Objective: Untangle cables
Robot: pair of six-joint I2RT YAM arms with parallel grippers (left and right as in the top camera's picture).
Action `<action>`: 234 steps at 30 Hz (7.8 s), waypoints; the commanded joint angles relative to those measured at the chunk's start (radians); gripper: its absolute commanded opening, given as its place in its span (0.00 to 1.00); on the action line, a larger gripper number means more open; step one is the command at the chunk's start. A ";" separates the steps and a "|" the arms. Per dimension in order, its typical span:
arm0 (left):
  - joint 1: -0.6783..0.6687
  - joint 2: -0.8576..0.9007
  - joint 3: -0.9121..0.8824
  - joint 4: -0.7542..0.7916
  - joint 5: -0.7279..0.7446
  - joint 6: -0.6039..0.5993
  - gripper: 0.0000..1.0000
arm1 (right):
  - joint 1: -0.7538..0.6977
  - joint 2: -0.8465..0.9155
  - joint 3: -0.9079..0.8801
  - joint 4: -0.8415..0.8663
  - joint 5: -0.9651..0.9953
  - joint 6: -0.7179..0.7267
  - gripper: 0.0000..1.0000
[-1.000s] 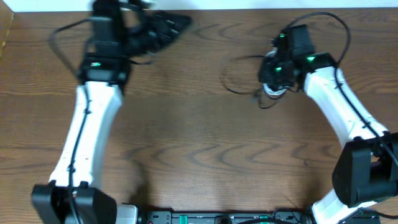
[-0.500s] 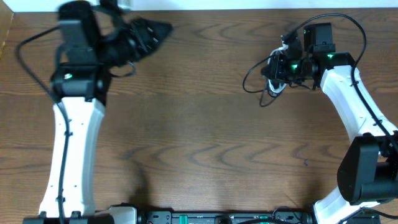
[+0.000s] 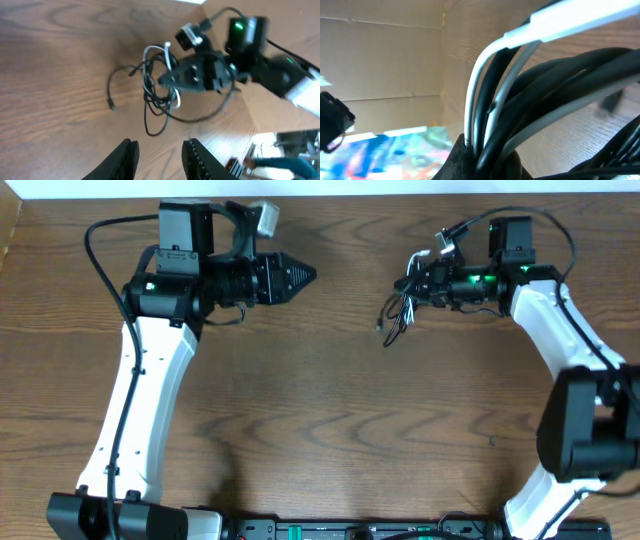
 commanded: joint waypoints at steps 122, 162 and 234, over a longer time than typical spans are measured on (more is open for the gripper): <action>-0.402 0.230 -0.642 1.434 -0.322 0.093 0.07 | -0.029 0.049 0.000 0.020 -0.126 -0.047 0.01; 0.206 -0.353 -0.642 0.883 -0.235 -0.318 0.07 | 0.001 0.049 0.000 -0.162 0.288 -0.096 0.01; -0.205 -0.169 -0.602 0.336 -0.442 -0.263 0.80 | 0.193 -0.156 0.000 -0.482 0.920 -0.175 0.90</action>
